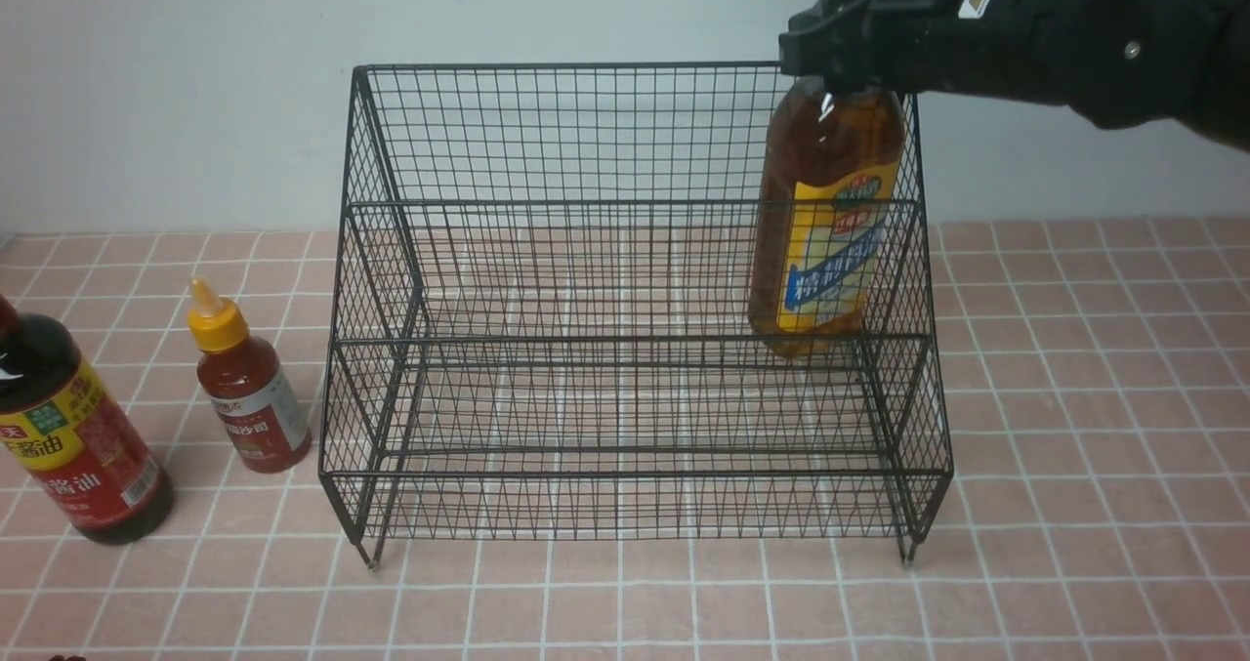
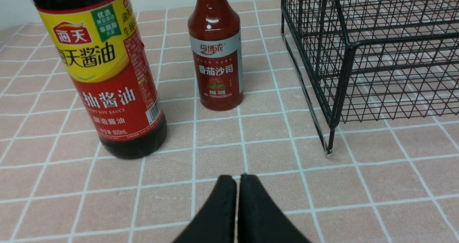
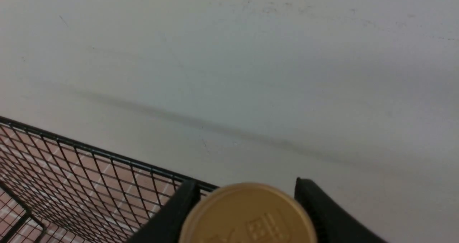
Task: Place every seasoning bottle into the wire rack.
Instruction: Use the right arm to put the condiment bottle back on the shelf
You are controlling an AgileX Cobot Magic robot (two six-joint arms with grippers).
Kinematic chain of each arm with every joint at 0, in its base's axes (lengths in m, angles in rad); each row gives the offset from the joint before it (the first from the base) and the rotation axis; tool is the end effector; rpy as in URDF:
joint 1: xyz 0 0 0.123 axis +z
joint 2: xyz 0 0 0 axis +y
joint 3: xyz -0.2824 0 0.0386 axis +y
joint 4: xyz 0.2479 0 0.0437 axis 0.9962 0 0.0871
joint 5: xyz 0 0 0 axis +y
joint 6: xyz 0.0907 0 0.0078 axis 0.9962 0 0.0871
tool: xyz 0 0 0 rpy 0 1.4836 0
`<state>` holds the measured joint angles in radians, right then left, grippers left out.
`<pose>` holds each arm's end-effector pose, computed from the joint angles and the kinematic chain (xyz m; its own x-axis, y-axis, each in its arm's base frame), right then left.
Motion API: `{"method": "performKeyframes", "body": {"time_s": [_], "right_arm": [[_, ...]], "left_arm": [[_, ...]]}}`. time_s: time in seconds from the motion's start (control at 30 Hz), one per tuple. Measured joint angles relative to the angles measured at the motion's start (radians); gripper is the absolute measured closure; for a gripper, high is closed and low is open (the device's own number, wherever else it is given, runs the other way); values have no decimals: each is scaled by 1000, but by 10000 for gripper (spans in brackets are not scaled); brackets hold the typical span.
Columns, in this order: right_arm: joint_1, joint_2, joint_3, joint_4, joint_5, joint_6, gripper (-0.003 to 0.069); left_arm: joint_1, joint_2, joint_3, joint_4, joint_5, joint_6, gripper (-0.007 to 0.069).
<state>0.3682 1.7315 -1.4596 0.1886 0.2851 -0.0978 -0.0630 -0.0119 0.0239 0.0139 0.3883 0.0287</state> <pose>0.3855 0.1539 0.3302 -0.4505 -0.0847 -0.8887 -0.3672 0.9250 0.0980 0.0521 -0.0028 0.1708 -0.3047 0.0609 -0.9505 0.0707 0.9966 0.0412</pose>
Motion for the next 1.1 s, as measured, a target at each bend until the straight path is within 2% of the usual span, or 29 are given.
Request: {"method": "performKeyframes", "body": {"time_s": [0.3, 0.5, 0.6, 0.7, 0.73, 0.8, 0.93, 1.1], "right_arm": [[0, -104, -14, 28, 55, 4, 176], [0, -217, -18, 2, 172, 1, 181], [0, -282, -20, -3, 301, -2, 270], [0, -329, -22, -3, 449, -16, 441], [0, -338, -22, -3, 512, -22, 531], [0, -337, -22, 4, 602, -31, 622], [0, -289, -22, 35, 662, -56, 666], [0, -197, -22, 85, 612, -76, 671]], "left_arm": [[0, 0, 0, 0, 0, 0, 631], [0, 0, 0, 0, 0, 0, 631], [0, 0, 0, 0, 0, 0, 631], [0, 0, 0, 0, 0, 0, 631], [0, 0, 0, 0, 0, 0, 631], [0, 0, 0, 0, 0, 0, 631], [0, 0, 0, 0, 0, 0, 631], [0, 0, 0, 0, 0, 0, 631]]}}
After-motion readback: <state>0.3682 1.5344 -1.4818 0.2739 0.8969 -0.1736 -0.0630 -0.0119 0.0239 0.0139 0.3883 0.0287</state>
